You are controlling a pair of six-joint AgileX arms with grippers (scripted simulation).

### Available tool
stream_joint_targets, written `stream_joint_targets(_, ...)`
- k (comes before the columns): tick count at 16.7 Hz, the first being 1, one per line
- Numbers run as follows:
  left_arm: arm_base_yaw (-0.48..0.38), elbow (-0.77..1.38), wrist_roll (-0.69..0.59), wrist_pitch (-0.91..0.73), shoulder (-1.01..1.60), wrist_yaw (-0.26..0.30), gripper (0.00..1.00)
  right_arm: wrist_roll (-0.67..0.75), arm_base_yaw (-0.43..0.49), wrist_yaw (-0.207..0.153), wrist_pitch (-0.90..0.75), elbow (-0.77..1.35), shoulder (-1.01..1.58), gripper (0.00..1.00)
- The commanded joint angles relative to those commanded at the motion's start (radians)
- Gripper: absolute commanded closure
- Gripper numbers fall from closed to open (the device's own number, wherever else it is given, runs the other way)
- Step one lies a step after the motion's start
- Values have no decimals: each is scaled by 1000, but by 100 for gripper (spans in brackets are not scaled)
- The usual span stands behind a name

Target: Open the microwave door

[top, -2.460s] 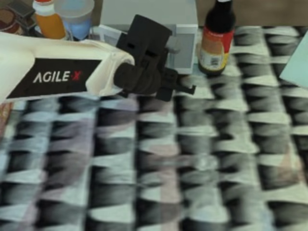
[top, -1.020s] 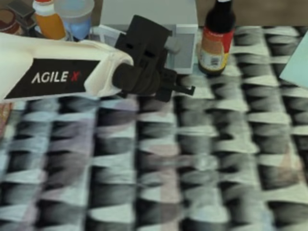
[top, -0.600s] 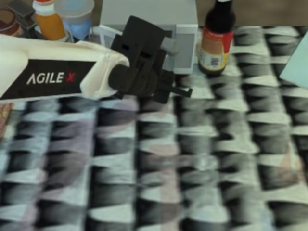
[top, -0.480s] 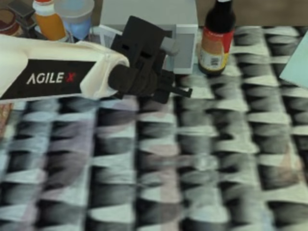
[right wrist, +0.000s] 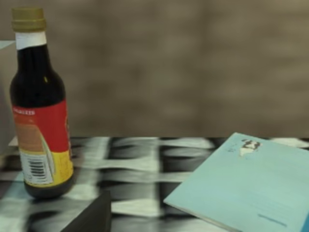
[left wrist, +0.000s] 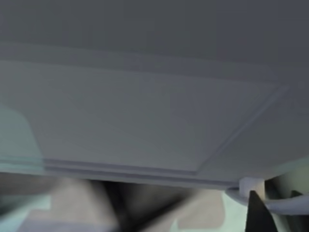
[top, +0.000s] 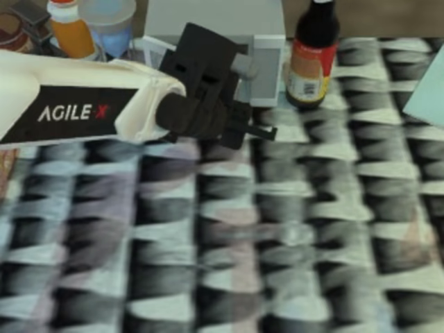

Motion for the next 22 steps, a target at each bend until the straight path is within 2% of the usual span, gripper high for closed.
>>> stream_joint_targets(11,0,0,0,0,0,0,100,0,0,0,0,0,0,0)
stream_joint_targets(18,13,-32,40,13,-22,35,100,0,0,0,0,0,0,0)
stream_joint_targets(22,13,-33,41,13,-22,35,100,0,0,0,0,0,0,0)
